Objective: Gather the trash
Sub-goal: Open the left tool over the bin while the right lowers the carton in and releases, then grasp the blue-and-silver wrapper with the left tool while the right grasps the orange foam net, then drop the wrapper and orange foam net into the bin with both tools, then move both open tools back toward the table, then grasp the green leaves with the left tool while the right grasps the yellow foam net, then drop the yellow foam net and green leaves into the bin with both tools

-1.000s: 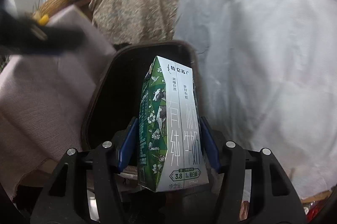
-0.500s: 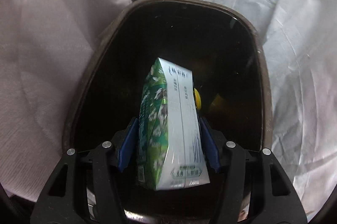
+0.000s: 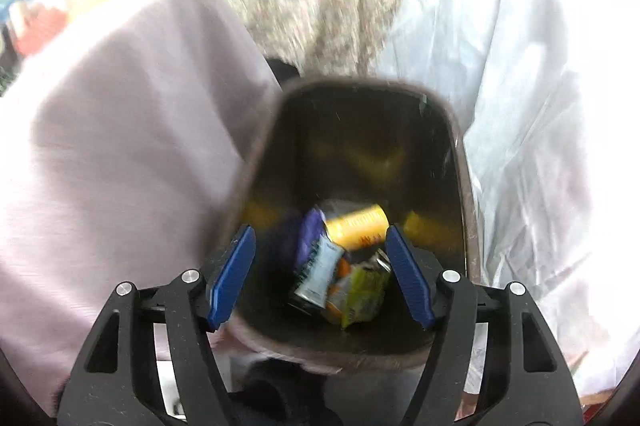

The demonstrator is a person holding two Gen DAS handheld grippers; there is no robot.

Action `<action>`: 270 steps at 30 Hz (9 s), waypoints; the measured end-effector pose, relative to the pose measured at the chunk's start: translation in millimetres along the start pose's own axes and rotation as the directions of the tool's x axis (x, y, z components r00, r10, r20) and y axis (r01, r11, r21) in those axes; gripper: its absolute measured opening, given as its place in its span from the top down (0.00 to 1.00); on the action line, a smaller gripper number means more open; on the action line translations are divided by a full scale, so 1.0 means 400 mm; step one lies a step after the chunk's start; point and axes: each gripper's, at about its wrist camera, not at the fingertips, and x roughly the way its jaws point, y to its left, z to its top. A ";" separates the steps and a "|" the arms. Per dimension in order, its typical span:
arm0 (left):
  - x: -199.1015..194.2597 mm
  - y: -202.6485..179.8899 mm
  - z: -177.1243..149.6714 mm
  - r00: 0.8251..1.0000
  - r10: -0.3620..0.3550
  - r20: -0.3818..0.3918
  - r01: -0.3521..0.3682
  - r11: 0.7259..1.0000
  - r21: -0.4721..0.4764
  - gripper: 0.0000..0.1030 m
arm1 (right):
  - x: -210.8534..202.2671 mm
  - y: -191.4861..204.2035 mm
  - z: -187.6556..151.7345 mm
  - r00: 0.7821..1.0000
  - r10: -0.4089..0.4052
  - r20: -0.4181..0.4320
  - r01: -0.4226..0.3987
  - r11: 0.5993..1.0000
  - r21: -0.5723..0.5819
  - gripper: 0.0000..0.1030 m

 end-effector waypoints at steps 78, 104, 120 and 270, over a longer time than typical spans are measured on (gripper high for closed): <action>-0.189 0.365 0.029 0.955 0.214 0.206 -0.199 0.976 -0.094 0.95 | -0.305 0.385 0.236 0.905 0.316 0.286 -0.246 0.936 -0.253 0.89; 0.234 -0.307 0.104 0.991 -0.081 -0.111 0.106 0.963 0.249 0.95 | 0.089 -0.131 -0.065 0.989 0.138 0.045 -0.145 0.959 0.243 0.60; 0.470 -0.405 0.101 0.965 0.048 -0.259 0.033 0.953 0.301 0.95 | 0.049 -0.254 -0.118 0.998 0.003 0.062 -0.024 0.941 0.338 0.50; 0.085 -0.205 0.109 0.971 -0.237 -0.019 0.237 0.961 0.141 0.92 | -0.115 -0.098 -0.033 0.990 0.049 0.134 -0.071 0.983 0.169 0.85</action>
